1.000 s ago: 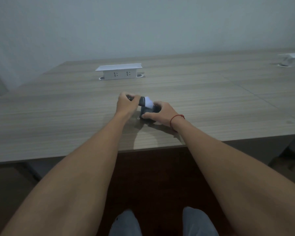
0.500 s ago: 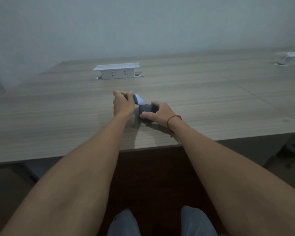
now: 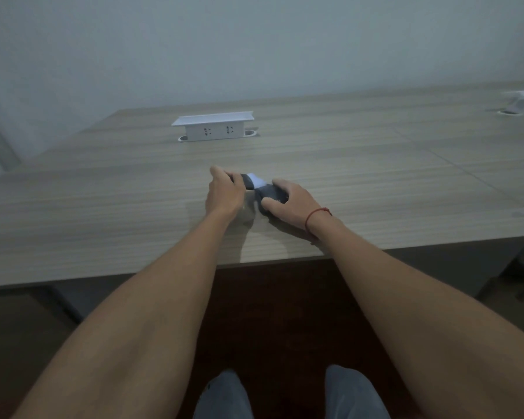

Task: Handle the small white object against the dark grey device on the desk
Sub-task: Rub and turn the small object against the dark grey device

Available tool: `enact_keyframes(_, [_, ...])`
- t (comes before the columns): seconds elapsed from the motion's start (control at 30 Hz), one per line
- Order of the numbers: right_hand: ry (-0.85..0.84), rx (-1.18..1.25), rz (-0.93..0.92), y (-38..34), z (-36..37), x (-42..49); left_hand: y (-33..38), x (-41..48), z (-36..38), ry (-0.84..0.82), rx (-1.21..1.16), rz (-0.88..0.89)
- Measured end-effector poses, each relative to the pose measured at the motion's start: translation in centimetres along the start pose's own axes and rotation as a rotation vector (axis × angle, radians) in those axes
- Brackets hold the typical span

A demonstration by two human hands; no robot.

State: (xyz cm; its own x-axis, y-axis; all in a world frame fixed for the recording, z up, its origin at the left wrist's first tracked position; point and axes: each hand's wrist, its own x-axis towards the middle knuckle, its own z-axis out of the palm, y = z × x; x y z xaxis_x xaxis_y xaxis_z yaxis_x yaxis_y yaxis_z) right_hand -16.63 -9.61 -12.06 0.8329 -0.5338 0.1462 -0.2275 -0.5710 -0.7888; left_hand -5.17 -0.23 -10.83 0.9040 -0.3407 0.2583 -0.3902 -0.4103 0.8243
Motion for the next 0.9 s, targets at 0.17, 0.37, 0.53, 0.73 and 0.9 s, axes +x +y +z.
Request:
enact_keyframes(0.17, [0.094,-0.02,-0.04,0.2,-0.1,0.1,-0.4,0.4,-1.4,0.115,-0.035,-0.022])
enact_keyframes(0.37, [0.113,-0.012,-0.037,0.3,-0.2,0.4,-0.8,0.5,-1.2,-0.148,-0.137,-0.044])
enact_keyframes(0.53, [0.124,-0.048,-0.065,0.4,0.1,0.4,-0.3,0.2,-0.1,-0.078,-0.15,-0.084])
enact_keyframes(0.73, [0.15,-0.059,-0.059,0.4,0.1,0.5,0.1,0.3,0.0,-0.23,-0.149,-0.113])
enact_keyframes(0.9, [0.161,-0.042,-0.028,0.4,0.3,0.7,1.2,-0.1,-0.1,-0.315,-0.187,-0.159])
